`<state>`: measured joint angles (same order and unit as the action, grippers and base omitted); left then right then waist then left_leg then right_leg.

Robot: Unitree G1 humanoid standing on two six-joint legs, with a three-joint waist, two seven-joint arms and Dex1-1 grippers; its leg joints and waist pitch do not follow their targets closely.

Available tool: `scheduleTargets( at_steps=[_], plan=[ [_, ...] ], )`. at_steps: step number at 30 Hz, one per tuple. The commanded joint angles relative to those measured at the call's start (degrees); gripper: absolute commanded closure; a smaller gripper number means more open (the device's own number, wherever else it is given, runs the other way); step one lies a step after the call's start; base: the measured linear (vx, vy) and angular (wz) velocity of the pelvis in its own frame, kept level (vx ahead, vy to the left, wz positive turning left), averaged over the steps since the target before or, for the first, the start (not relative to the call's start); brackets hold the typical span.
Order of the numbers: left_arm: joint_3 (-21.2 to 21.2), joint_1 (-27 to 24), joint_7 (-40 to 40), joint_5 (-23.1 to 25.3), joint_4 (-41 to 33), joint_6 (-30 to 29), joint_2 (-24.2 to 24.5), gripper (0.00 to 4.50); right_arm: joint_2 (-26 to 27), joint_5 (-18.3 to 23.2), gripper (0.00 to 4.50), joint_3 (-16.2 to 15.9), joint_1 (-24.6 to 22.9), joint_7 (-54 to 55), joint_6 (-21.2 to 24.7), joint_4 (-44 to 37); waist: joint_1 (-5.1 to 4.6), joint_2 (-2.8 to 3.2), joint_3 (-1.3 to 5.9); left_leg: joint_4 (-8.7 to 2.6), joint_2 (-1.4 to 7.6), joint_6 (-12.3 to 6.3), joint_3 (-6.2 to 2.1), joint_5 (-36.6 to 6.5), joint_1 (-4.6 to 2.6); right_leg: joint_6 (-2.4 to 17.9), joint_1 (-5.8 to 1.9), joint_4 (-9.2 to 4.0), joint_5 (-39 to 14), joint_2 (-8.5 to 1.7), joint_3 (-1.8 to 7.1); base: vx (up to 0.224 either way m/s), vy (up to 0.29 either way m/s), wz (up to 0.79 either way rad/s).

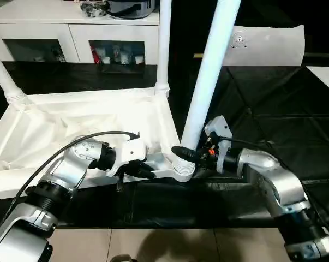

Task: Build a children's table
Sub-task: Insert table leg to table base

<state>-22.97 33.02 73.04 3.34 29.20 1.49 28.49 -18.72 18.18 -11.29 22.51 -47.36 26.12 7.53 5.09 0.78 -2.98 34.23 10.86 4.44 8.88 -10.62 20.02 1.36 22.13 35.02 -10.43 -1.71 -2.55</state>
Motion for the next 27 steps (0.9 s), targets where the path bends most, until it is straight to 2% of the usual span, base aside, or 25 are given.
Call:
scheduleTargets(
  at_steps=[1, 6, 7, 9, 10, 12, 13, 15, 16, 17, 18, 19, 20, 21, 23, 25, 27],
  plan=[
    [-3.99, -0.11, 3.59, 3.28, 1.01, 1.37, -0.12, 4.5, 0.15, -0.78, 2.61, -2.09, -0.28, -0.9, 0.82, 2.34, -0.13, 0.37, 3.13, -4.36, 1.95, 0.74, -0.51, -15.93, -0.54, 7.43, -1.8, -5.57, -24.5, -5.85, 2.87, 0.0, 0.0, 0.0],
    [-3.8, 0.0, 3.57, 2.72, 0.95, 1.05, -0.25, 4.5, 1.6, 0.23, 2.61, -0.15, 0.07, -0.08, 1.21, 4.76, -0.24, 0.42, 3.05, -4.42, 1.92, 0.92, -0.67, -17.33, -0.68, 7.01, -1.66, -5.82, -27.14, -5.96, 2.74, 0.0, 0.0, 0.0],
    [-3.79, 0.01, 3.42, 2.63, 1.15, 1.14, -0.22, 4.5, 1.87, 0.39, 2.61, 0.63, -0.11, 0.2, 1.07, 5.53, -0.24, 0.63, 3.04, -4.42, 1.94, 0.99, -0.74, -17.93, -0.77, 6.88, -1.56, -5.98, -28.09, -6.05, 2.72, 0.0, 0.0, 0.0],
    [-3.57, -0.04, 3.15, 2.45, 1.3, 1.03, -0.24, 4.5, 1.97, 0.79, 2.61, 1.39, -0.59, 0.42, 1.03, 5.87, -0.22, 0.53, 3.09, -4.48, 1.99, 0.97, -0.74, -17.8, -0.73, 6.92, -1.61, -5.97, -27.39, -5.96, 2.72, 0.0, 0.0, 0.0],
    [-3.07, -0.17, 2.76, 2.06, 1.38, 0.72, -0.31, 4.5, 2.03, 1.22, 2.61, 2.31, -1.41, 0.85, 0.81, 6.12, -0.16, 0.81, 3.1, -4.52, 2.04, 0.99, -0.78, -17.81, -0.74, 7.11, -1.6, -5.91, -27.03, -6.04, 2.72, 0.0, 0.0, 0.0],
    [-2.26, -0.45, 2.52, 1.25, 1.38, 0.1, -0.45, 4.5, 2.27, 1.86, 2.61, 3.78, -2.83, 1.47, 0.4, 6.48, -0.09, 0.73, 3.16, -4.58, 2.16, 1.08, -0.72, -17.84, -0.78, 7.53, -1.59, -5.81, -25.38, -5.96, 2.77, 0.0, 0.0, 0.0],
    [-1.63, -0.72, 2.39, 0.55, 1.18, -0.48, -0.55, 4.5, 2.56, 2.56, 2.61, 5.1, -4.22, 2.17, 0.12, 6.51, -0.04, 0.94, 3.2, -4.64, 2.18, 1.18, -0.72, -18.2, -0.73, 8.18, -1.69, -5.72, -23.81, -5.96, 2.77, 0.0, 0.0, 0.0],
    [-1.47, -0.79, 2.35, 0.38, 1.12, -0.62, -0.56, 4.5, 2.63, 2.73, 2.61, 5.44, -4.63, 2.37, 0.01, 6.49, -0.05, 0.85, 3.15, -4.68, 2.18, 1.18, -0.76, -18.62, -0.74, 8.55, -1.66, -5.6, -23.42, -5.9, 2.74, 0.0, 0.0, 0.0],
    [-0.96, -0.96, 2.02, 0.07, 1.14, -0.91, -0.58, 4.5, 2.96, 2.99, 2.61, 6.21, -6.37, 2.45, -0.87, 6.19, 0.07, 1.85, 3.23, -4.68, 2.12, 1.37, -0.93, -18.75, -0.71, 8.83, -1.78, -5.4, -23.1, -6.02, 2.73, 0.0, 0.0, 0.0],
    [-0.66, -1.0, 1.66, -0.05, 1.3, -0.99, -0.64, 4.5, 3.18, 3.05, 2.61, 6.56, -7.4, 2.55, -1.58, 6.05, -0.04, 1.31, 3.21, -4.64, 2.2, 1.16, -0.74, -18.91, -0.79, 8.99, -1.64, -5.58, -22.26, -5.88, 2.78, 0.0, 0.0, 0.0],
    [-0.33, -0.99, 1.1, -0.12, 1.58, -1.0, -0.77, 4.5, 3.43, 3.17, 2.61, 6.91, -8.56, 2.7, -2.21, 5.76, -0.01, 1.18, 3.18, -4.68, 2.17, 1.08, -0.74, -18.72, -0.59, 9.08, -1.79, -5.54, -21.98, -5.95, 2.81, 0.0, 0.0, 0.0],
    [-0.05, -0.92, 0.49, -0.11, 1.89, -0.92, -0.95, 4.5, 3.66, 3.4, 2.61, 7.17, -9.55, 2.81, -2.56, 5.4, -0.02, 1.35, 3.23, -4.69, 2.01, 0.82, -0.7, -18.59, -0.57, 8.82, -1.87, -5.57, -22.22, -5.88, 2.8, 0.0, 0.0, 0.0],
    [0.22, -0.86, -0.12, -0.11, 2.11, -0.91, -1.13, 4.5, 3.75, 3.42, 2.61, 7.26, -10.29, 2.92, -2.97, 5.11, 0.08, 1.78, 3.26, -4.71, 1.96, 0.74, -0.78, -18.5, -0.55, 8.67, -1.96, -5.56, -22.64, -5.93, 2.77, 0.0, 0.0, 0.0],
    [0.22, -0.86, -0.12, -0.11, 2.11, -0.91, -1.13, 4.5, 3.75, 3.42, 2.61, 7.26, -10.29, 2.92, -2.97, 5.11, 0.01, 1.62, 3.22, -4.73, 1.93, 0.57, -0.69, -18.49, -0.51, 8.38, -1.96, -5.77, -23.37, -5.93, 2.77, 0.0, 0.0, 0.0],
    [0.74, -0.3, -1.63, 0.01, 2.96, -1.34, -1.59, 4.5, 3.31, 2.62, 2.61, 6.81, -13.6, 3.01, -5.62, 2.82, 0.01, 1.89, 3.01, -4.66, 1.83, 0.29, -0.67, -19.49, -0.65, 6.65, -1.6, -6.52, -28.49, -6.03, 2.71, 0.0, 0.0, 0.0],
    [0.69, -0.06, -1.89, 0.29, 3.3, -1.21, -1.59, 4.5, 2.72, 1.77, 2.61, 6.08, -14.73, 2.84, -6.99, 1.66, 0.16, 1.79, 3.03, -4.61, 1.74, 0.1, -0.72, -20.05, -1.08, 5.59, -1.25, -6.83, -31.68, -6.03, 2.56, 0.0, 0.0, 0.0],
    [0.59, 0.01, -1.99, 0.47, 3.4, -1.08, -1.54, 4.5, 2.35, 1.05, 2.61, 5.58, -15.24, 2.56, -7.87, 1.08, 0.17, 1.91, 3.05, -4.68, 1.73, 0.02, -0.78, -20.26, -1.03, 5.01, -1.23, -6.98, -32.73, -6.03, 2.43, 0.0, 0.0, 0.0]
  ],
)
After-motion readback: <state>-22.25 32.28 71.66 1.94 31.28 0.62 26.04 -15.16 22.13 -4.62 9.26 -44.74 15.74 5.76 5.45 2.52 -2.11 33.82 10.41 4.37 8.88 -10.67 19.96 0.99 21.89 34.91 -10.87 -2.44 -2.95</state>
